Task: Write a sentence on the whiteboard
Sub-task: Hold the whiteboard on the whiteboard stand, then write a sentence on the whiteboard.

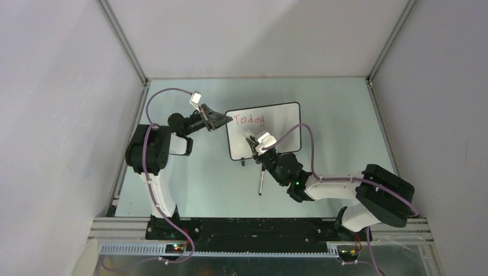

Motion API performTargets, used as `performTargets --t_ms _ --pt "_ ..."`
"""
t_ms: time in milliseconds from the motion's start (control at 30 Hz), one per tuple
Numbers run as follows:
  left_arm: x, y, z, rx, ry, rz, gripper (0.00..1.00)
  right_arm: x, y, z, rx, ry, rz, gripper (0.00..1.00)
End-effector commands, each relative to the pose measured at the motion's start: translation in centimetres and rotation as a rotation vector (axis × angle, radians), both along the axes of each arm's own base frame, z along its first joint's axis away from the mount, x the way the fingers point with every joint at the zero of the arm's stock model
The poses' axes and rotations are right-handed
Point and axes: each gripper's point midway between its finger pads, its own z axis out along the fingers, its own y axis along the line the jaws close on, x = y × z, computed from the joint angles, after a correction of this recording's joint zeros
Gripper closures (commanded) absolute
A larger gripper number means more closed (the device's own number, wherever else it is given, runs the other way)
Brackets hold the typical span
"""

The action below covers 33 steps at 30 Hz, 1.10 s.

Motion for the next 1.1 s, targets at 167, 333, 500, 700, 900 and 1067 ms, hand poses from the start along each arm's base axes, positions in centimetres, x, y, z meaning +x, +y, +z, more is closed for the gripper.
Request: performTargets --t_ms 167,333,500,700,900,1067 --pt "0.3 -0.2 0.7 0.018 -0.106 -0.028 1.0 1.4 -0.8 1.9 0.09 -0.075 -0.113 1.0" --pt "0.2 -0.3 0.8 0.017 -0.107 -0.031 1.0 1.5 -1.0 1.7 0.097 -0.054 -0.125 1.0" --pt "0.3 -0.1 0.7 0.015 -0.098 -0.025 1.0 1.8 -1.1 1.4 0.087 -0.007 -0.131 1.0" --pt "0.4 0.3 0.6 0.015 -0.095 -0.012 1.0 2.3 -2.8 1.2 0.131 0.065 -0.134 1.0" --pt "0.4 0.3 0.8 0.012 -0.094 -0.013 1.0 2.3 -2.6 1.1 0.137 0.067 -0.087 1.0" --pt "0.3 0.2 0.9 0.011 -0.094 -0.015 1.0 2.6 -2.1 1.4 0.138 0.031 -0.077 1.0"
